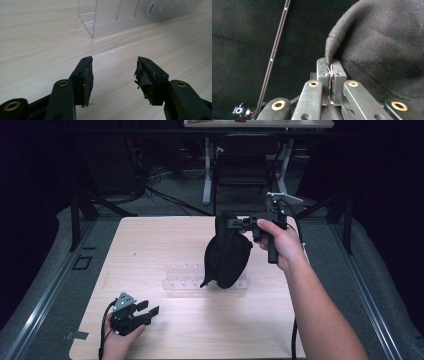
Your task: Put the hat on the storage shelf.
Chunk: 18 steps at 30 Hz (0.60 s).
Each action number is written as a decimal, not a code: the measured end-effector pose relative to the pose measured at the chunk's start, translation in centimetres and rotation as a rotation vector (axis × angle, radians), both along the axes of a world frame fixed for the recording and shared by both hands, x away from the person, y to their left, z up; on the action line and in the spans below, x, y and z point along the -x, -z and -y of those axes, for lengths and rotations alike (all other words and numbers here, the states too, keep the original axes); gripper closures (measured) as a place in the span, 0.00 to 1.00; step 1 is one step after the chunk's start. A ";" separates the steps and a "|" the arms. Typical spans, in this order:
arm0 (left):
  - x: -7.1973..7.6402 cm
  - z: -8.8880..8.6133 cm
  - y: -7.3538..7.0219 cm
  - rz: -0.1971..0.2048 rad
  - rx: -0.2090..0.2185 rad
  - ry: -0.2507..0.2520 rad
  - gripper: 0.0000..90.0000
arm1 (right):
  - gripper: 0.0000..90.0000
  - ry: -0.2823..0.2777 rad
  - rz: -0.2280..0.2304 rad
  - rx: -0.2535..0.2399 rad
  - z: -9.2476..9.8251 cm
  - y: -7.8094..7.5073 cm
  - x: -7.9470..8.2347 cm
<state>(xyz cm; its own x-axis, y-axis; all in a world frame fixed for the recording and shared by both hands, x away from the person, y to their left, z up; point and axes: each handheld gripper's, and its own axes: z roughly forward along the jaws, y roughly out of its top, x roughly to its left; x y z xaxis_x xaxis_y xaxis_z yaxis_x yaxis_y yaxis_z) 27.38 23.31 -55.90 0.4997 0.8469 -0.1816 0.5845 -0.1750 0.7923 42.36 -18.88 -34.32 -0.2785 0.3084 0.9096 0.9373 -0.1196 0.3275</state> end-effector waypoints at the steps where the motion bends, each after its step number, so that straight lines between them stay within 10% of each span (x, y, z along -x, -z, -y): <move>1: 0.0 0.0 0.0 0.000 0.000 0.000 0.53 | 0.98 0.000 0.000 0.000 0.0 0.0 0.0; 18: -1.1 3.5 -3.9 0.088 0.055 0.080 0.55 | 0.98 0.019 -0.022 -0.044 0.3 1.1 0.2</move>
